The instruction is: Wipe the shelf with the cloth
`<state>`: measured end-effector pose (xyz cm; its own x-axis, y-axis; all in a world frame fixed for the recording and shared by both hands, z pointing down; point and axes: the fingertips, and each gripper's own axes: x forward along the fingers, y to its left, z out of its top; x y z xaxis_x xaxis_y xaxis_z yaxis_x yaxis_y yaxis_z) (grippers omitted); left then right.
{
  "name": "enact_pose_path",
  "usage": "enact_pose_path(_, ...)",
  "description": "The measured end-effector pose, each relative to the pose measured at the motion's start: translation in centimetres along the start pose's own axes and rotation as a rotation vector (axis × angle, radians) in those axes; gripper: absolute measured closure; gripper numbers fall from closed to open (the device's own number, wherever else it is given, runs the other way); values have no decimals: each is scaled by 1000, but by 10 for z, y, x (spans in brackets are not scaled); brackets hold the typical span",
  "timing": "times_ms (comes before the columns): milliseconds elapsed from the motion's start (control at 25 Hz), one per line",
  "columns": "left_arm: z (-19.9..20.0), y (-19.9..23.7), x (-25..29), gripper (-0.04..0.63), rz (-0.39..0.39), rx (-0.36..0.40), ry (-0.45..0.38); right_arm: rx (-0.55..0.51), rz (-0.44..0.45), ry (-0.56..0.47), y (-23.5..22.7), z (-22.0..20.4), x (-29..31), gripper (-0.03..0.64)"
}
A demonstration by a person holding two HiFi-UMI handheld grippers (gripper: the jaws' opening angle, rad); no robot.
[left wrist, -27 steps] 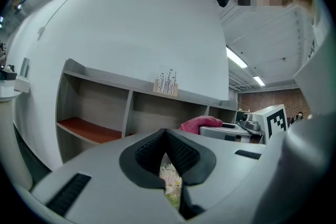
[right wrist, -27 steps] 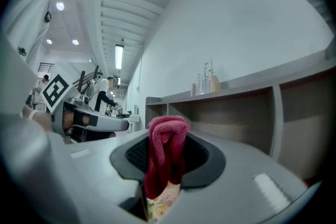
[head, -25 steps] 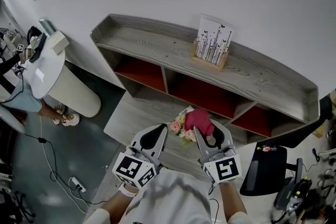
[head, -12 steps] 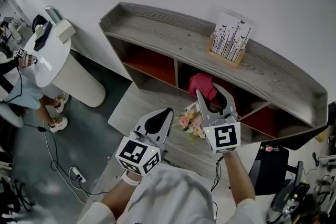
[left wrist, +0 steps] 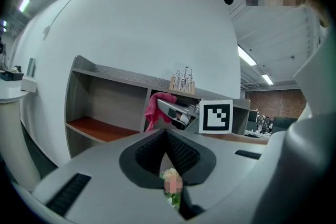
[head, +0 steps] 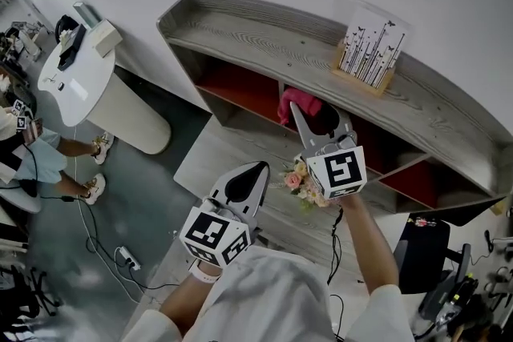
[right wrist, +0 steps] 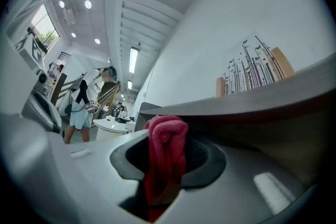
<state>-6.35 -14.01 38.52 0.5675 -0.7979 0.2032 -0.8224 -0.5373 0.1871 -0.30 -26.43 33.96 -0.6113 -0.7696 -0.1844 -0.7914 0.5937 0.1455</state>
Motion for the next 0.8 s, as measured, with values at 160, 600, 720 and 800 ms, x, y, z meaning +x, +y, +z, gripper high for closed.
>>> enact_pose_path(160,-6,7,-1,589,10,-20,13,-30,-1,-34,-5,3,14,486)
enact_pose_path(600,-9,8,12,589,-11,-21,42,-102,-99,-44,-42,-2,34,486)
enact_pose_path(720,-11,9,12,589,-10,-18,50,-151,-127,-47,-48,-3,36,488)
enact_pose_path(800,-11,11,11,589,-6,-18,53,-184,-145,-53,-51,-4,38,488)
